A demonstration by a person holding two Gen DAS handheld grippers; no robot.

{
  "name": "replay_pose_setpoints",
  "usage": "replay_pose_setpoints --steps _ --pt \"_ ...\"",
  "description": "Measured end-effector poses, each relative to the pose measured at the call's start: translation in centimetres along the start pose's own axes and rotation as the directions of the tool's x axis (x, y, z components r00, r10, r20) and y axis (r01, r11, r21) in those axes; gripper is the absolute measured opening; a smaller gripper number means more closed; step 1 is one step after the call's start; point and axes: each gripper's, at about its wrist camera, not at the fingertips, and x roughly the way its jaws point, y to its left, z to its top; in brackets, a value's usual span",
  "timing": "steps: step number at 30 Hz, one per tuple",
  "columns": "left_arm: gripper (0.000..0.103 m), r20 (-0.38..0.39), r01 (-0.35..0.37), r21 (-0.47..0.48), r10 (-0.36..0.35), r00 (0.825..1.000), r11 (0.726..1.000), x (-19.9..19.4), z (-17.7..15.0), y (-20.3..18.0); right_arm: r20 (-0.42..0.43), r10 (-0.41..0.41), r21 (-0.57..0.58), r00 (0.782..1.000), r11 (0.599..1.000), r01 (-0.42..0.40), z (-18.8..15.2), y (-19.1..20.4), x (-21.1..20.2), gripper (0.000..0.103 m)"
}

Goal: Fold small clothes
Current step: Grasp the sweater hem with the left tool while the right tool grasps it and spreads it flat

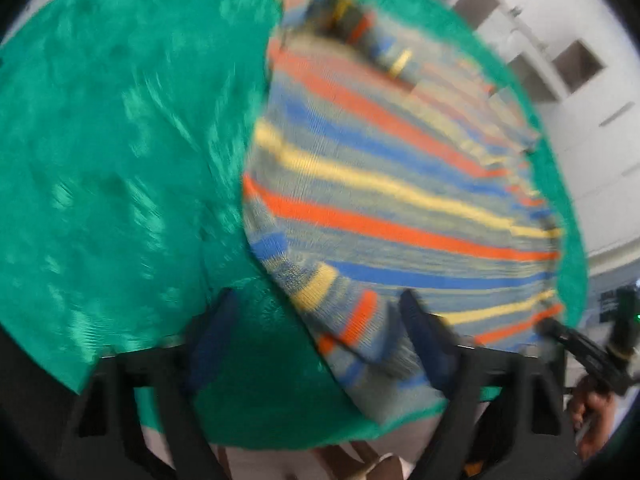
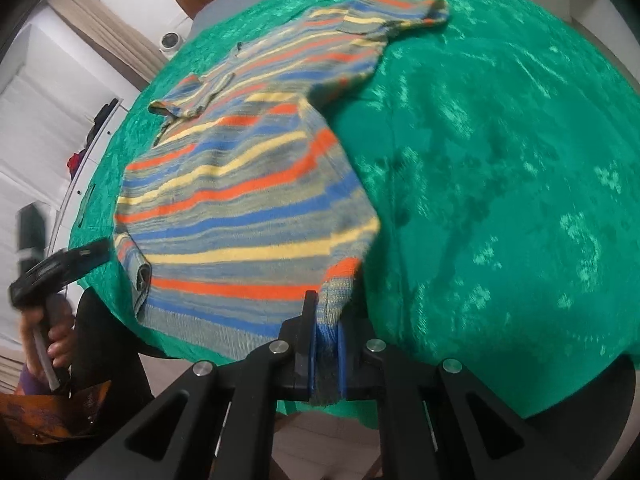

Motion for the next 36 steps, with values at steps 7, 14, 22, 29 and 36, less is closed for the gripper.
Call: replay_pose_setpoints --steps 7,14,22,29,36 --pt "0.004 -0.019 0.126 0.06 -0.125 0.992 0.99 -5.1 -2.8 1.1 -0.067 0.031 0.018 0.997 0.999 -0.03 -1.1 -0.6 -2.2 0.006" --pt "0.001 -0.093 0.024 0.107 -0.014 0.996 0.994 -4.5 -4.8 3.7 -0.145 -0.065 0.028 0.987 0.997 0.07 -2.6 -1.3 -2.2 0.006" --pt "0.001 -0.052 -0.098 0.119 0.105 0.993 0.988 -0.7 -4.2 2.9 -0.168 -0.176 0.032 0.97 0.982 0.184 -3.0 -2.0 1.2 0.005" --pt "0.002 -0.021 -0.183 0.16 0.188 0.982 0.97 1.9 -4.1 0.4 -0.202 -0.209 0.095 0.957 0.968 0.231 -3.6 -3.7 3.7 0.004" --pt "0.032 -0.052 -0.162 0.165 0.173 0.984 0.973 -1.1 -5.3 0.9 -0.227 -0.158 0.097 0.961 0.978 0.184 -4.3 -4.3 0.9 0.032"
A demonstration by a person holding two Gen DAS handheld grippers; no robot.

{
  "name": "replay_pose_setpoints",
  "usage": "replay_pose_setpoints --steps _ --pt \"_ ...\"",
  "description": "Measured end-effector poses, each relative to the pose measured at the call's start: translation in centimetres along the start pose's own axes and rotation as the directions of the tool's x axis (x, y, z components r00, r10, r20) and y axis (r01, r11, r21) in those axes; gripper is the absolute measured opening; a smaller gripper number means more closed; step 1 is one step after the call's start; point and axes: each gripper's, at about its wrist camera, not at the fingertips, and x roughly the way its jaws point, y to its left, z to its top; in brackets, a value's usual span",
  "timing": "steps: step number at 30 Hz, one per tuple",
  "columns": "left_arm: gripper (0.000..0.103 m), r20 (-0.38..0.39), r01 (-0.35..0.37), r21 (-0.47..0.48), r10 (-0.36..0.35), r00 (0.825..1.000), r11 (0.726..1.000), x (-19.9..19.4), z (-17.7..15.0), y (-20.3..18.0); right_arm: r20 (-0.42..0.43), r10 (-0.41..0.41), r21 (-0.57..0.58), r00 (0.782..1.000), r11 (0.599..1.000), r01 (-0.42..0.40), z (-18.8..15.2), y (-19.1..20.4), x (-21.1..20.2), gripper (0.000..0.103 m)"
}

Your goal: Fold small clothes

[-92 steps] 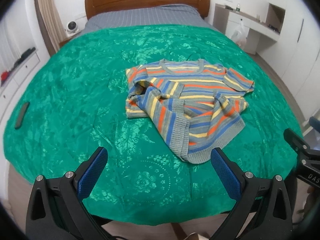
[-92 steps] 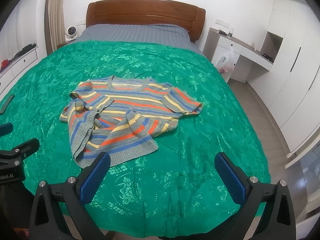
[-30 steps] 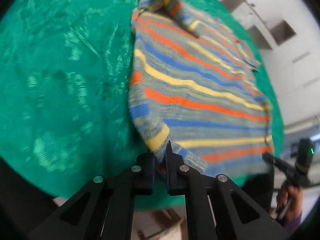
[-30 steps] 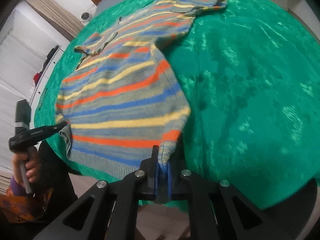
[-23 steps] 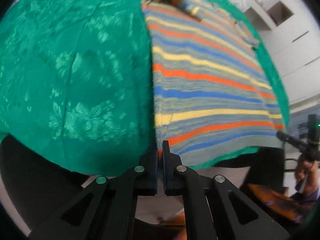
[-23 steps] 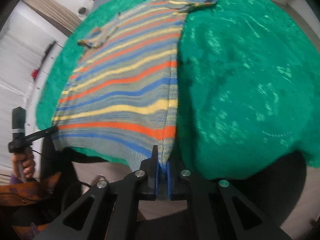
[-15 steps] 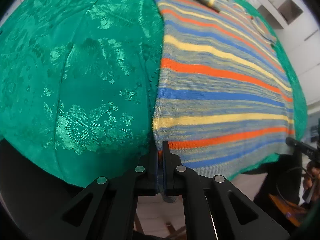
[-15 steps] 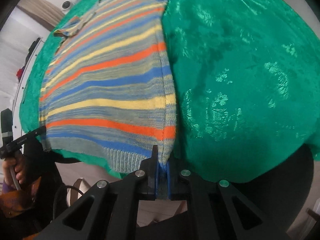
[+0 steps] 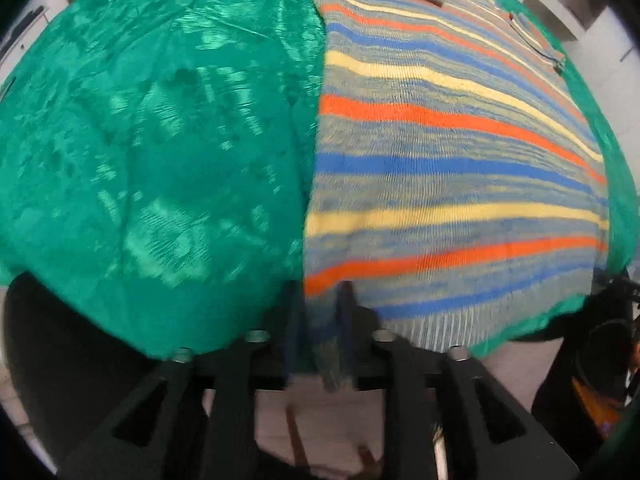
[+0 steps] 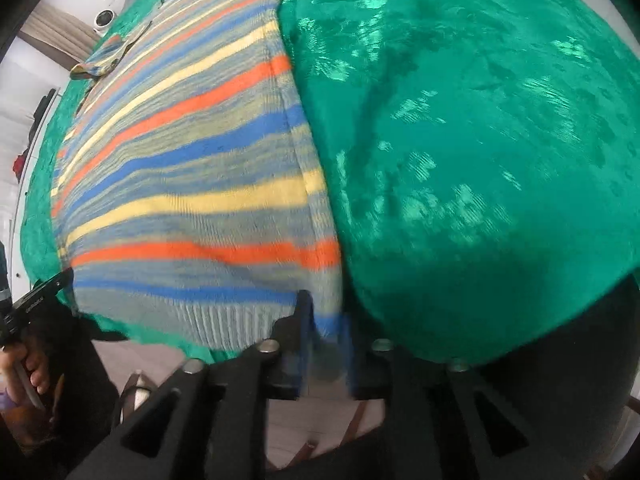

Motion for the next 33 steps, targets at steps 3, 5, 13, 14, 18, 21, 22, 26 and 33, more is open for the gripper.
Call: replay_pose_setpoints --steps 3,5,13,14,18,21,22,26,33 --pt "0.045 0.023 -0.021 0.001 0.021 1.0 1.0 -2.6 -0.5 1.2 0.016 -0.057 -0.036 0.998 0.998 0.058 0.6 -1.0 -3.9 0.035" --pt "0.057 0.083 -0.057 -0.025 0.059 0.995 0.998 -4.8 -0.3 2.2 0.113 -0.17 -0.11 0.979 0.977 0.182 2.9 -1.1 -7.9 0.037" --pt "0.062 0.271 -0.014 -0.195 0.068 0.96 0.981 -8.6 2.6 4.7 0.403 -0.103 -0.448 0.909 0.844 0.294 19.6 6.5 -12.3 0.053" --pt "0.062 0.277 -0.007 -0.205 0.065 0.959 0.979 -8.6 3.0 4.8 0.389 -0.078 -0.489 0.918 0.827 0.278 21.7 7.7 -10.7 0.052" --pt "0.064 0.27 -0.007 -0.233 0.072 0.96 0.973 -8.7 2.4 4.8 0.326 -0.128 -0.548 0.936 0.782 0.298 28.0 10.0 -3.4 0.05" --pt "0.067 0.237 -0.039 -0.262 0.104 0.966 0.964 -8.3 1.8 5.9 0.309 -0.195 -0.505 0.931 0.796 0.334 30.7 8.8 0.9 0.048" --pt "0.067 0.219 -0.047 -0.273 0.11 0.969 0.961 -7.8 1.5 6.1 0.294 -0.191 -0.478 0.936 0.819 0.318 31.2 7.8 1.5 0.042" --pt "0.067 0.174 -0.057 -0.315 0.117 0.978 0.947 -6.7 1.1 7.4 0.331 -0.066 -0.307 0.941 0.936 0.174 32.4 2.6 -2.6 0.003" --pt "0.067 0.171 -0.016 -0.283 0.067 0.983 0.959 -5.3 3.0 5.3 0.446 -0.181 0.056 0.876 0.983 0.174 31.9 -11.9 -11.9 0.003"
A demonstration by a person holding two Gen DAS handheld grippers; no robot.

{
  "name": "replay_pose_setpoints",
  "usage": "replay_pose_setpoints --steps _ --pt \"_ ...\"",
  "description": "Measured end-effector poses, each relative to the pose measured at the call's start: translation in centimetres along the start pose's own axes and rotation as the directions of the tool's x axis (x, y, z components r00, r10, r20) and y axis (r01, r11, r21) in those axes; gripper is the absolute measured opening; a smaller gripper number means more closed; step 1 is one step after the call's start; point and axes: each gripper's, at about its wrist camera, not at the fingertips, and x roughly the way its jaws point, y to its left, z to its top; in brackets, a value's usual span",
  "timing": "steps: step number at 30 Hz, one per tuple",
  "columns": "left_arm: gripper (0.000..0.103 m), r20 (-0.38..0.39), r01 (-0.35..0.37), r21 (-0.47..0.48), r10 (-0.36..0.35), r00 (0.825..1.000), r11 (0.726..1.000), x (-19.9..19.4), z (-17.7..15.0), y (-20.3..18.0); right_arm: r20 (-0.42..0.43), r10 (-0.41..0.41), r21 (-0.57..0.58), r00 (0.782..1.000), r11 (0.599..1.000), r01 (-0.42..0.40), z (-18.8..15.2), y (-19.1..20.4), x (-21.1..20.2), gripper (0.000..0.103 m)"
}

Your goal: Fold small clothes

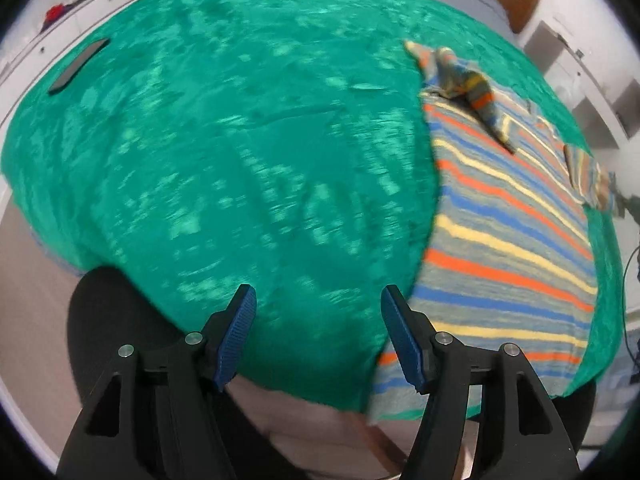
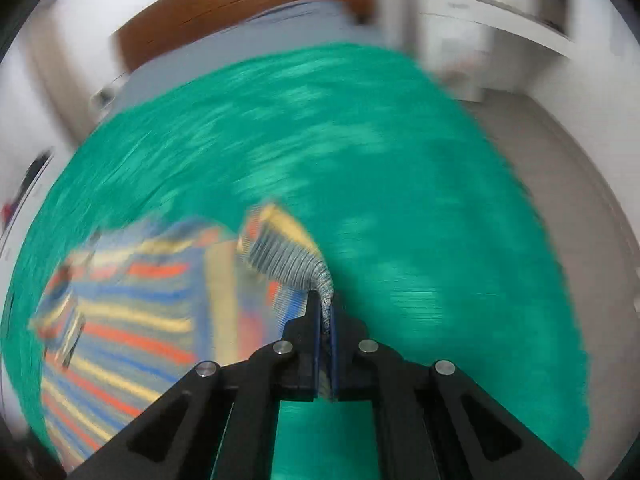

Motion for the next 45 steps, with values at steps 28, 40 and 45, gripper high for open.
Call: replay_pose_setpoints --steps 28,40,45 --pt "0.066 0.051 -0.056 0.234 0.045 0.998 0.971 -0.3 2.6 -6.2 -0.036 0.121 0.132 0.992 0.984 -0.116 -5.5 -7.3 -1.0 0.027" --pt "0.079 0.102 -0.024 0.862 -0.127 0.987 0.506 3.9 9.6 -22.8 -0.014 0.029 0.119 0.999 0.993 -0.027 -10.4 -5.6 -4.3 0.041" --pt "0.061 0.09 -0.086 0.919 0.009 0.996 0.386 10.5 11.7 -23.5 0.03 0.088 0.129 0.996 0.987 -0.092 -15.0 -4.6 -8.3 0.045"
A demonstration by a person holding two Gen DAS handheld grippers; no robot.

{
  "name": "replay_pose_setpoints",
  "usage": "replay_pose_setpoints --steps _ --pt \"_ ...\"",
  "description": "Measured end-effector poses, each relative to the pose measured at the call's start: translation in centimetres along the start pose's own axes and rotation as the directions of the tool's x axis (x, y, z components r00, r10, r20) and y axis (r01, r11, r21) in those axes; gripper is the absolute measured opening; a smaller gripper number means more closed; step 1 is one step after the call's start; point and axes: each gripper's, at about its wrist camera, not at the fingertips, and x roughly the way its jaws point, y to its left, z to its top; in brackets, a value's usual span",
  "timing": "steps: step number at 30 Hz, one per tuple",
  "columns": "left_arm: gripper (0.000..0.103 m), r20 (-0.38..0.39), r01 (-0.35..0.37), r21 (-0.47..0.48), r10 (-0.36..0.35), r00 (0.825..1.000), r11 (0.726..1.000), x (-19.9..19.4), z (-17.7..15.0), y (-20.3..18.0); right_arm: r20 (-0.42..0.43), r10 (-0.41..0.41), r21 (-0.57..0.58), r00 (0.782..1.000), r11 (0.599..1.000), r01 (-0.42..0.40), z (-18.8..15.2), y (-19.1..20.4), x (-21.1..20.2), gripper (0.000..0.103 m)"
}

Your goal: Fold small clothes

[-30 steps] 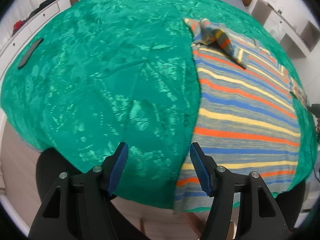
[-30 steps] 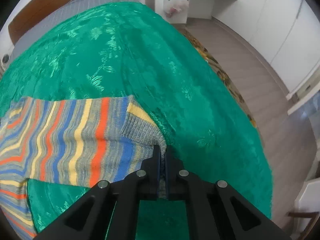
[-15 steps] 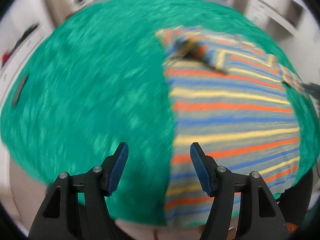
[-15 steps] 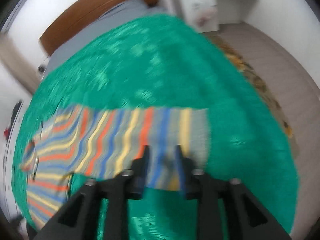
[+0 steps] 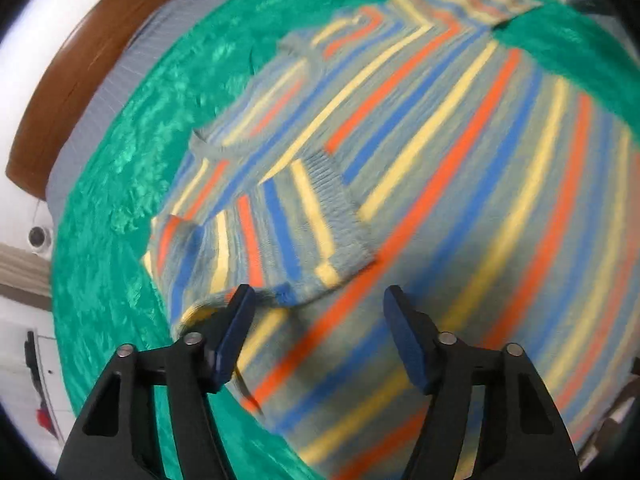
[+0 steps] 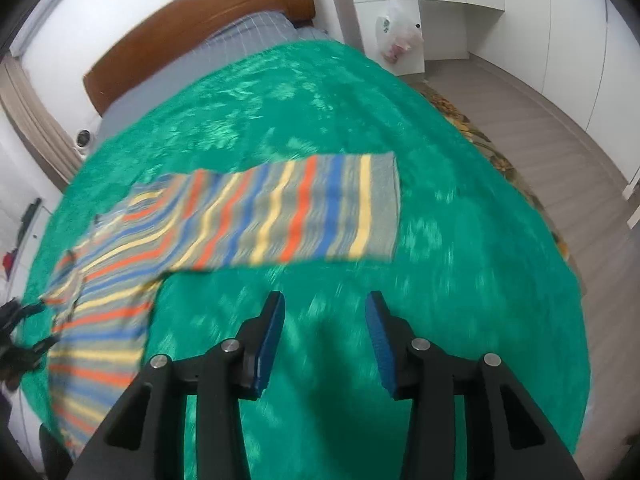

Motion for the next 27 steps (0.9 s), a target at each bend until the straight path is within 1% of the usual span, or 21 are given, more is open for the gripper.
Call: replay_pose_setpoints --steps 1,3,4,5,6,7,8,9,10,11,12,13,14,15,16,20,21,23,24,25,27 --pt "0.053 0.002 0.02 -0.028 -0.02 1.0 0.999 0.5 0.1 0.6 0.002 -0.002 -0.005 1.0 1.0 0.002 -0.7 0.1 -0.2 0.045" --pt "0.005 -0.003 0.098 -0.128 -0.099 0.995 0.987 1.2 0.0 1.8 0.001 -0.021 -0.03 1.0 0.999 0.021 -2.3 0.5 -0.3 0.045" --pt "0.004 0.008 0.138 -0.183 -0.138 0.99 0.974 1.1 -0.1 2.5 -0.002 -0.026 -0.04 1.0 0.999 0.026 -3.0 0.6 -0.3 0.045" --pt "0.004 0.049 0.15 -0.235 -0.142 0.989 0.96 0.4 -0.6 3.4 -0.007 -0.029 -0.048 1.0 0.998 0.029 -3.8 0.8 -0.1 0.045" --pt "0.004 0.089 0.156 -0.295 -0.136 0.987 0.943 -0.5 -1.2 4.5 -0.01 -0.029 -0.046 1.0 0.999 0.028 -3.9 0.8 0.3 0.045" --pt "0.004 0.129 0.169 -0.387 -0.128 0.983 0.906 -1.4 -2.1 6.4 -0.014 -0.027 -0.042 1.0 0.999 0.026 -4.1 0.8 0.7 0.045" --pt "0.004 0.172 0.186 -0.502 -0.113 0.979 0.845 -2.4 -3.7 8.8 -0.017 -0.027 -0.037 1.0 0.999 0.026 -4.6 0.8 0.8 0.045" --pt "0.004 0.204 0.194 -0.612 -0.084 0.975 0.766 -3.3 -5.7 11.4 -0.02 -0.028 -0.035 0.999 0.999 0.027 -4.6 0.9 1.4 0.045" --pt "0.004 0.216 0.193 -0.692 -0.055 0.975 0.696 -3.8 -7.5 13.3 -0.019 -0.031 -0.034 0.999 0.999 0.03 -4.8 0.9 1.6 0.045" --pt "0.004 0.217 0.185 -0.778 -0.019 0.976 0.6 -4.2 -10.0 15.6 -0.014 -0.039 -0.037 0.999 0.999 0.038 -5.1 1.0 1.8 0.045" --pt "0.003 0.2 0.163 -0.841 0.015 0.98 0.516 -4.4 -12.3 17.1 -0.012 -0.046 -0.037 0.999 0.998 0.045 -5.2 1.0 2.1 0.046" --pt "0.003 0.157 0.119 -0.894 0.052 0.986 0.432 -4.4 -14.7 18.6 -0.013 -0.05 -0.03 0.999 0.998 0.049 -5.4 0.8 2.3 0.046" --pt "0.003 0.102 0.067 -0.927 0.078 0.992 0.368 -4.0 -16.8 19.7 -0.014 -0.053 -0.02 0.998 0.998 0.053 -5.6 0.6 2.6 0.046" --pt "0.003 0.051 0.019 -0.947 0.094 0.994 0.32 -3.6 -18.4 20.3 -0.013 -0.058 -0.02 0.998 0.998 0.058 -5.7 0.6 2.7 0.046" --pt "0.003 -0.002 -0.03 -0.964 0.105 0.994 0.263 -3.1 -20.5 20.9 -0.011 -0.066 -0.028 0.998 0.997 0.066 -5.7 0.6 2.8 0.046" --pt "0.003 -0.091 -0.108 -0.984 0.124 0.988 0.145 -2.1 -24.2 21.2 -0.01 -0.108 -0.067 0.994 0.992 0.107 -5.9 1.3 3.3 0.046" --pt "0.002 -0.107 -0.121 -0.987 0.129 0.986 0.106 -2.1 -25.2 21.1 -0.011 -0.114 -0.071 0.993 0.991 0.113 -5.9 1.4 3.4 0.046" --pt "0.002 -0.116 -0.123 -0.991 0.129 0.985 0.047 -2.1 -26.6 20.8 -0.011 -0.12 -0.072 0.993 0.99 0.119 -6.0 1.4 3.6 0.046" --pt "0.002 -0.117 -0.121 -0.992 0.126 0.985 0.027 -2.4 -27.4 20.6 -0.01 -0.122 -0.073 0.993 0.99 0.121 -6.0 1.4 3.7 0.046" --pt "0.002 -0.121 -0.124 -0.992 0.123 0.985 0.014 -2.3 -27.8 20.4 -0.009 -0.124 -0.074 0.992 0.99 0.123 -6.0 1.4 3.8 0.046" --pt "0.002 -0.133 -0.136 -0.991 0.119 0.984 0.011 -2.1 -27.8 20.2 -0.007 -0.128 -0.073 0.992 0.989 0.127 -6.0 1.5 3.9 0.046"
